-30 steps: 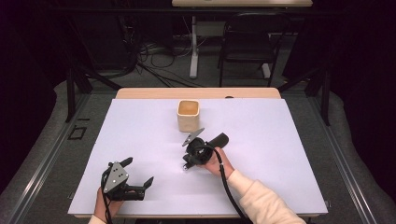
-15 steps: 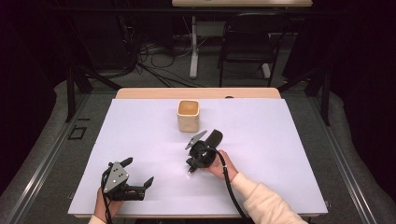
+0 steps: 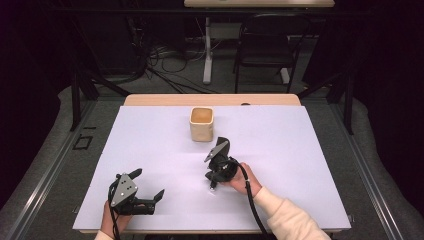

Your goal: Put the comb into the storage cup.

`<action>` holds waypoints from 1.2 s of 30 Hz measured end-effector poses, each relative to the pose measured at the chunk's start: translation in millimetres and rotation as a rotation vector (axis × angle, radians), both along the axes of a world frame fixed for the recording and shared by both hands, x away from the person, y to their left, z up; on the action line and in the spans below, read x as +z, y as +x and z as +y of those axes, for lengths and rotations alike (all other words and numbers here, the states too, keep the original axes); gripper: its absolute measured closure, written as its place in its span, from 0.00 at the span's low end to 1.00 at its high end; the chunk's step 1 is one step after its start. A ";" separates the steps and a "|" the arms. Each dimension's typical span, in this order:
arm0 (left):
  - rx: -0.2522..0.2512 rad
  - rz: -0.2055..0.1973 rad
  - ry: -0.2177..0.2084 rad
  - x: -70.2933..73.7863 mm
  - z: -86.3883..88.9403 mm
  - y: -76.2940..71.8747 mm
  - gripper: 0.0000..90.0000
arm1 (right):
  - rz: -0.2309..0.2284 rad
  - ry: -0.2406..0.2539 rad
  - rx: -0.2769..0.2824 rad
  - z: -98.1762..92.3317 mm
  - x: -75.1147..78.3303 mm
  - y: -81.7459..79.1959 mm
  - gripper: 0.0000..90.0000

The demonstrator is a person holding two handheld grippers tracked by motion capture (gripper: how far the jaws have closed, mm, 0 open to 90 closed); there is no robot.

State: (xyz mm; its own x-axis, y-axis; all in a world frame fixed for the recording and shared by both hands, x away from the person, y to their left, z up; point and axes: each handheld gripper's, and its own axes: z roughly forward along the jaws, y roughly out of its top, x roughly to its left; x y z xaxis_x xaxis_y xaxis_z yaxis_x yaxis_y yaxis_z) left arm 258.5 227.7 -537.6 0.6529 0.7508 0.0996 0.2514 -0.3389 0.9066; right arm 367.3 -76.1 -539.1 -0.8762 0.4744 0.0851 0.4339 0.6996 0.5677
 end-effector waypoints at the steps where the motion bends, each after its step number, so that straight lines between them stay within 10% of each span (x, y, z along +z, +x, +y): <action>1: 0.000 0.000 0.000 0.0 0.0 0.0 0.00 | 0.000 -0.003 -0.001 -1.5 -0.6 -0.1 1.00; 36: 0.001 -0.003 0.002 0.5 0.2 -0.7 0.00 | 0.014 -0.096 -0.135 -66.2 3.8 -6.3 1.00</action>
